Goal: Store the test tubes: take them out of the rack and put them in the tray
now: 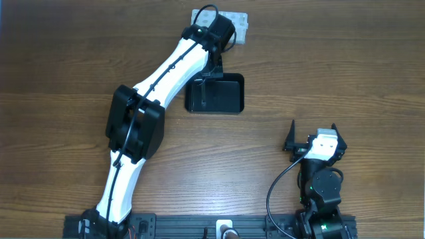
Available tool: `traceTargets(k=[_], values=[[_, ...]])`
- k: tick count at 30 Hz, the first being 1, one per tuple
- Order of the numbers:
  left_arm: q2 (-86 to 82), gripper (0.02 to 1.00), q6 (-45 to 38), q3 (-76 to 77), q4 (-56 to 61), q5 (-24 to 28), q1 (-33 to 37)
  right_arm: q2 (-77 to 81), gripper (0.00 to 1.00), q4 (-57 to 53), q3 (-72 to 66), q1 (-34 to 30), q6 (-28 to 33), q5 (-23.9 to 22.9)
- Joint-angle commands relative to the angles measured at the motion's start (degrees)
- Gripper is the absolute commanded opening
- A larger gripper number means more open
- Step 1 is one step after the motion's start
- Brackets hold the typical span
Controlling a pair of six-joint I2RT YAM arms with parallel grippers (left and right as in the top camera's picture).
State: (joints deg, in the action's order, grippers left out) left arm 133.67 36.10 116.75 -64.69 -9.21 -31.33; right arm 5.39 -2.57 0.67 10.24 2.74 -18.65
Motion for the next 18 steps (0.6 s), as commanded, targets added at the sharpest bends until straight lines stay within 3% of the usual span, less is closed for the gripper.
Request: traceTargets(k=[1,18], values=[[1.0,0.183,0.8,-0.3,-0.9,0.6,-0.1,-0.6,0.991,0.0,-0.4,-0.3,-0.3,-0.7],[1.0,0.202,0.8,-0.3,-1.3,1.7,-0.1,-0.6,0.993,0.0,-0.4,-0.3,-0.3,-0.7]])
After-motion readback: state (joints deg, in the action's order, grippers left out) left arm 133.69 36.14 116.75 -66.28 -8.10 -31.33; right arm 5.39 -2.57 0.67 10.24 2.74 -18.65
